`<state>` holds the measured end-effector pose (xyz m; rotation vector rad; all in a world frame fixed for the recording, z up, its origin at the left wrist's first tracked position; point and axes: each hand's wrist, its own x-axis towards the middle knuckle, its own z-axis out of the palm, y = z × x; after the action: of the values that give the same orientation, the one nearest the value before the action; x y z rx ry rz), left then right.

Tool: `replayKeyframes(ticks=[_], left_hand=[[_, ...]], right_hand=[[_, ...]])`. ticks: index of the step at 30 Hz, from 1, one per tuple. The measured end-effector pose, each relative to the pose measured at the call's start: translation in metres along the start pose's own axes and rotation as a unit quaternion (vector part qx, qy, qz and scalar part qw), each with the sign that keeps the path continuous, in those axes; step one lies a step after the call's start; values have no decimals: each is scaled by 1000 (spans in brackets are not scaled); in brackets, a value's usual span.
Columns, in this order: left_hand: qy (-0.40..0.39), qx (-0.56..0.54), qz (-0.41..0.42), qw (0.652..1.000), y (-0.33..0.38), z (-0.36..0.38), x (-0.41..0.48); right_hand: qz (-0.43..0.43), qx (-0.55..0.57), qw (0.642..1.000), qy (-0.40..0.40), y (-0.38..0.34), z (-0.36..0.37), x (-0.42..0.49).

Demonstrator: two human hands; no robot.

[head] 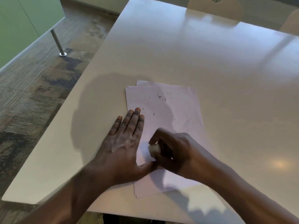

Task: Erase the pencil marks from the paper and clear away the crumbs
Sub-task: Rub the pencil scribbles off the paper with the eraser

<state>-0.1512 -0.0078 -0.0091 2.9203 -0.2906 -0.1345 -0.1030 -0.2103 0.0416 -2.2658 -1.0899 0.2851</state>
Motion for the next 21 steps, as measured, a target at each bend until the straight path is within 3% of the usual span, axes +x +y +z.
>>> replayKeyframes(ticks=[3, 8, 10, 13, 18, 21], left_hand=[[-21, 4, -3, 1000, 0, -2, 0], [-61, 34, -7, 998, 3, -7, 0], [-61, 32, -7, 998, 3, -8, 0], [-64, 17, -11, 998, 3, -8, 1], [-73, 36, -10, 997, 5, -11, 1], [-75, 39, -9, 996, 5, -11, 0]], right_hand=[[-8, -13, 1000, -15, 8, -2, 8], [77, -118, 984, 105, 44, -18, 30], [55, -64, 993, 86, 29, -10, 25], [-8, 0, 1000, -5, 1, 4, 7], [59, -94, 988, 103, 35, -13, 32], [49, -76, 992, 87, 25, -6, 27]])
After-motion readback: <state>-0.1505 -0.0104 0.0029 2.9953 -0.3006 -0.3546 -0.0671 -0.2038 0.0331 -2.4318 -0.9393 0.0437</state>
